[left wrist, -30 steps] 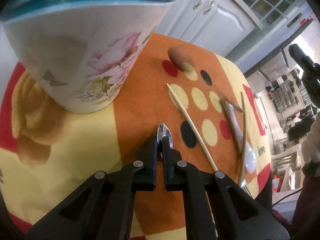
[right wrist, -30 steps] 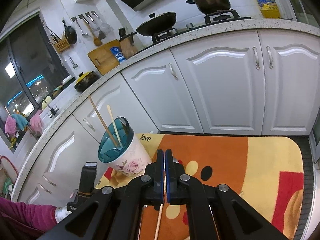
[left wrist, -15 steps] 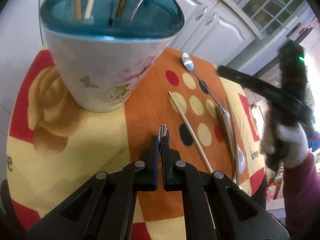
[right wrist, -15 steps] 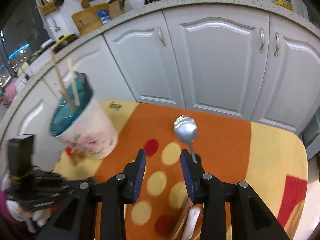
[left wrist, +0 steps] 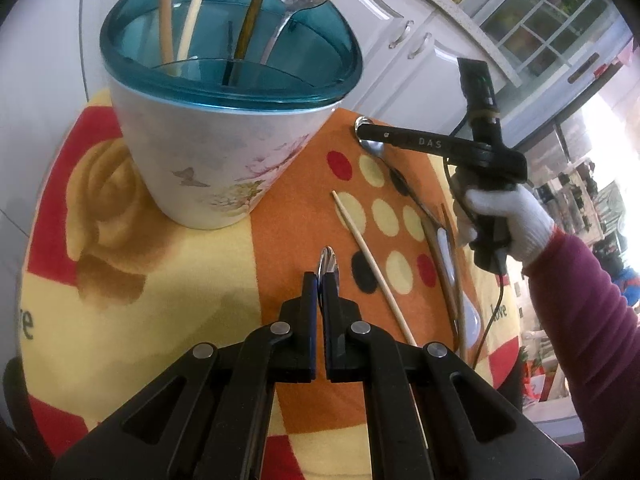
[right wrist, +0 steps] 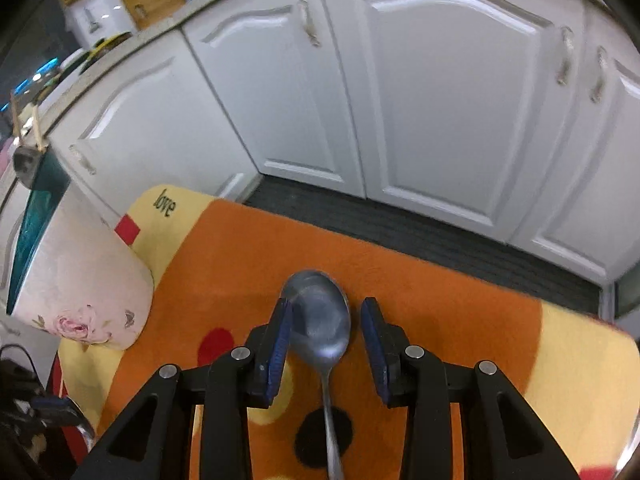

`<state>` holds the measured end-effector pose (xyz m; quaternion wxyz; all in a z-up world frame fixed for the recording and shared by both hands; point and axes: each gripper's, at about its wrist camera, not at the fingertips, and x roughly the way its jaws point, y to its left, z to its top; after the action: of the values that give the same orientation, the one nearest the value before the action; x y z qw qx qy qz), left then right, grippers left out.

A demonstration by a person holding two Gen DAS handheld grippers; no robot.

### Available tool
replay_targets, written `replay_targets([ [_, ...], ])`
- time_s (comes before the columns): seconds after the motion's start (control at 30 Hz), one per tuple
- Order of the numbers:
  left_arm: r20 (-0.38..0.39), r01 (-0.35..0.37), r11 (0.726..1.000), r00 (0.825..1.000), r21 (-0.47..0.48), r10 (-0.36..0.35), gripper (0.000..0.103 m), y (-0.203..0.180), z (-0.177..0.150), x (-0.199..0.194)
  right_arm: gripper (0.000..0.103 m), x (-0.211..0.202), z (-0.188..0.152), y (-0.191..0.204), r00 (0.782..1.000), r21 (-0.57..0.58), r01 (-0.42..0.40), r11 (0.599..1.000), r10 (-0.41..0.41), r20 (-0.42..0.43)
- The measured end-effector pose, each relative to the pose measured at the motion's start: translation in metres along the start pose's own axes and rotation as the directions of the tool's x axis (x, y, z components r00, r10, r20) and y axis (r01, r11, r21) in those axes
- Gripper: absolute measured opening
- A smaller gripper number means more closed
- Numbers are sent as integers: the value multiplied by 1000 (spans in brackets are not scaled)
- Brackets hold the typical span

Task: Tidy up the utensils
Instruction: 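Lift the steel spoon with the left tool while the right holds its spoon, then carry both held spoons up over the floral cup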

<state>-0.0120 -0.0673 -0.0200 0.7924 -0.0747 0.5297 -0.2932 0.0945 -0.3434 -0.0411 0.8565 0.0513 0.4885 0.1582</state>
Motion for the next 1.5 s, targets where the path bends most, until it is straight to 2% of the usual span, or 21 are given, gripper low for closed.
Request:
replay_targets([
  [0.03,-2,-1,1000,1000,-3,1,1,1,0,1,33,2,2,-1,1000,-1,-13,1000,13,-7],
  [0.07,-4,-1,1000,1000,-5,1,1,2,0,0,23,2,3,-3,1000,1,-18,1000,18,-8],
  [0.13,-7,-1,1000,1000,-7,1,1,1,0,1,15,2,3,-3,1000,6,-24,1000,24,-13],
  [0.27,3,-1,1000,1000,5,1,1,-3,-1,-3,2,-10,-1,7,999,-2,-32,999,32,4],
  [0.63,92,-4,999,996,46,0,1,-17,8,-41,1,-90,-12,39,989,-59,-29,998,37,142],
  [0.83,144,-4,998,990,59,-5,1,-23,13,-68,1,-150,-12,60,961,-87,-23,996,46,272],
  [1.03,193,16,998,981,66,-29,1,-30,19,-96,1,-190,-4,83,933,-124,-19,992,63,355],
  [1.23,298,2,997,954,80,-26,1,-35,37,-142,1,-218,12,105,905,-152,-28,988,89,417],
  [1.3,346,-26,996,938,80,-3,1,-34,48,-158,1,-224,17,112,894,-157,-31,987,97,437],
  [1.5,476,-132,990,875,46,94,1,-18,85,-199,1,-226,43,140,864,-165,-26,986,105,492],
])
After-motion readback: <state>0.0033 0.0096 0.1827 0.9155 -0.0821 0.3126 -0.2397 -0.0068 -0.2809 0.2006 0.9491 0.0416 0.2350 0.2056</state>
